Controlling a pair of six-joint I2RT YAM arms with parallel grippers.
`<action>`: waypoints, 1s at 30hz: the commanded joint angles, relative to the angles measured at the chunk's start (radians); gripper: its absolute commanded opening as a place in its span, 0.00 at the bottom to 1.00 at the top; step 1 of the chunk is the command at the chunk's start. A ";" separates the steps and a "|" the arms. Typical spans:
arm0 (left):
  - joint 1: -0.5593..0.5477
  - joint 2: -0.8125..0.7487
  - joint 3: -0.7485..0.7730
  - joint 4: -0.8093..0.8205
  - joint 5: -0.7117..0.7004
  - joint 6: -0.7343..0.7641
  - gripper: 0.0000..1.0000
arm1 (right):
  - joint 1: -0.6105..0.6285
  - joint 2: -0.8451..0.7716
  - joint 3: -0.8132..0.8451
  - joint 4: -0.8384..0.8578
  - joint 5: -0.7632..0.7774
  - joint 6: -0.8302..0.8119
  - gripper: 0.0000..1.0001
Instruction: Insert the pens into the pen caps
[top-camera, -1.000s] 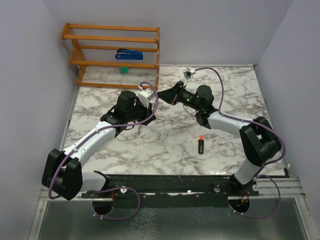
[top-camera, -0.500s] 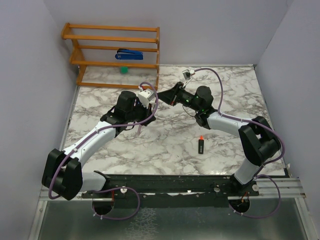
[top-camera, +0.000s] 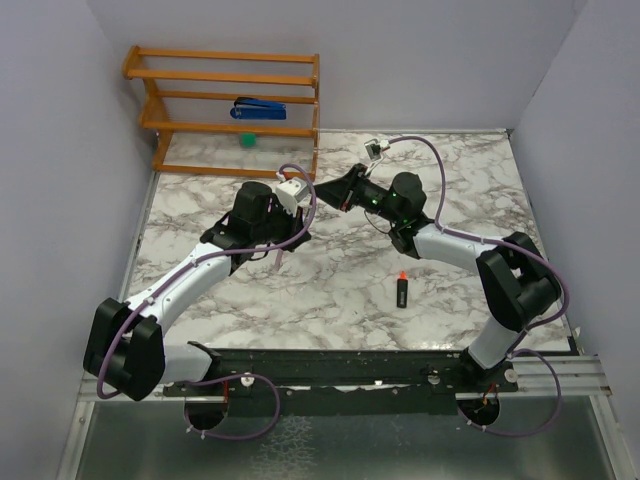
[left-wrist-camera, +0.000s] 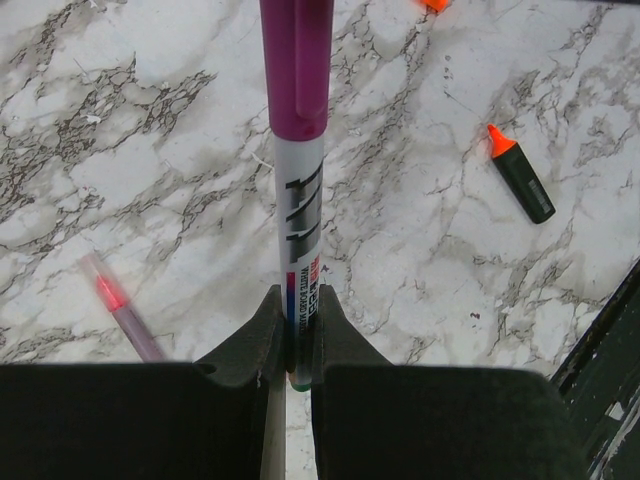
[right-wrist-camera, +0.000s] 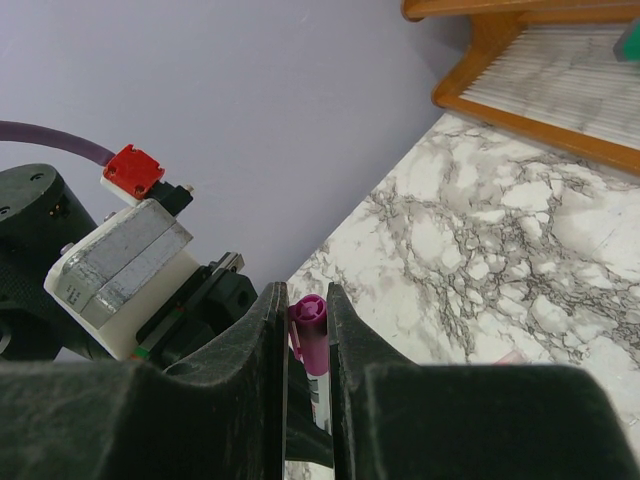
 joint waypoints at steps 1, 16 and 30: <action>0.020 -0.040 0.069 0.272 -0.074 -0.021 0.00 | 0.082 0.041 -0.048 -0.110 -0.171 0.025 0.00; 0.021 -0.025 0.078 0.282 -0.071 -0.026 0.00 | 0.082 0.048 -0.048 -0.099 -0.177 0.031 0.00; 0.021 0.062 0.135 0.200 0.007 -0.021 0.00 | 0.082 0.054 -0.044 -0.094 -0.181 0.034 0.00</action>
